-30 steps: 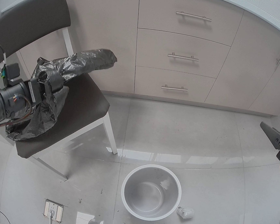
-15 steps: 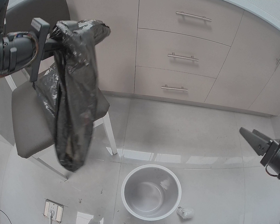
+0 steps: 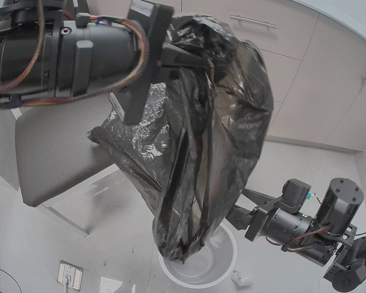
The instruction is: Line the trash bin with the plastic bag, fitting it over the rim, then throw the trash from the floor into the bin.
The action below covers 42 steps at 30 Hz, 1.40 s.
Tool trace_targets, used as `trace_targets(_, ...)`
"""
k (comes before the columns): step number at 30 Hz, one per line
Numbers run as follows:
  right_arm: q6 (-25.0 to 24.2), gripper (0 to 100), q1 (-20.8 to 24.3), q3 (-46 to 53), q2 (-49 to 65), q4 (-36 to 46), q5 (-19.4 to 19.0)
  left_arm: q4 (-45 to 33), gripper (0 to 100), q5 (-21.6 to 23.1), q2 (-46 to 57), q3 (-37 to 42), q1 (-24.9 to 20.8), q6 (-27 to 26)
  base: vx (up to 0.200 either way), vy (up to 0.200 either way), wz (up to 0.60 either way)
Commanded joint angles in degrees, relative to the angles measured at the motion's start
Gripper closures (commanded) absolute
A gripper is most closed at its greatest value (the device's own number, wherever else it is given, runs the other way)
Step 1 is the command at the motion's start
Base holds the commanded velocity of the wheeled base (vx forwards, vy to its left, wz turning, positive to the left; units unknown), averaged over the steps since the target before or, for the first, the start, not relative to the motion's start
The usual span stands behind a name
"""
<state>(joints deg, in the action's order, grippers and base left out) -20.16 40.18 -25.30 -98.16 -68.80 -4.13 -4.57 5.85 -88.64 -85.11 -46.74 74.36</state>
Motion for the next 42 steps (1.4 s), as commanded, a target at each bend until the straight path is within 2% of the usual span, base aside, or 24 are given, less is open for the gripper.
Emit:
trace_targets(1,-0.05,0,3.33,-0.02,-8.72,-3.88,2.37,0.00,100,-0.14,-2.33,0.12,-3.18,-0.01,0.000,0.000,0.00)
trace_targets(10,0.74,0,5.17,2.88,-7.40,-4.76,2.90,0.09,100,-0.49,-1.89,-0.31,-3.18,-0.10,0.000,0.000,0.00)
trace_targets(16,9.00,0,5.79,7.28,-5.90,-4.15,2.55,2.29,100,-0.84,-3.03,0.04,0.42,-1.15,0.000,0.000,0.00)
trace_targets(17,9.00,0,5.79,7.28,-5.90,-4.15,2.55,3.17,100,-0.84,-3.21,0.21,0.86,-1.24,0.000,0.000,0.00)
trace_targets(19,14.45,0,6.05,9.39,-5.90,-3.88,1.41,3.96,100,-0.84,-3.30,0.65,1.04,-1.33,0.000,0.000,0.00)
trace_targets(22,15.86,0,7.63,10.00,-5.99,-4.06,0.79,4.04,100,-0.84,-3.12,1.00,1.04,-1.41,0.000,0.000,0.00)
trace_targets(29,15.94,0,11.06,11.41,-5.20,-4.23,0.44,4.04,100,-0.84,-3.12,1.44,1.04,-2.47,0.000,0.000,0.00)
trace_targets(37,14.10,0,11.06,9.30,-6.69,-5.55,1.23,4.13,100,-0.84,-2.68,2.06,0.95,-2.47,0.000,0.000,0.00)
trace_targets(40,9.62,0,12.03,9.12,-7.49,-9.51,1.85,4.13,100,-0.75,-2.68,2.15,0.95,-2.47,0.000,0.000,0.00)
trace_targets(42,6.80,0,13.61,8.33,-9.51,-12.32,4.31,4.13,100,-0.67,-2.68,2.15,0.95,-2.38,0.000,0.000,0.00)
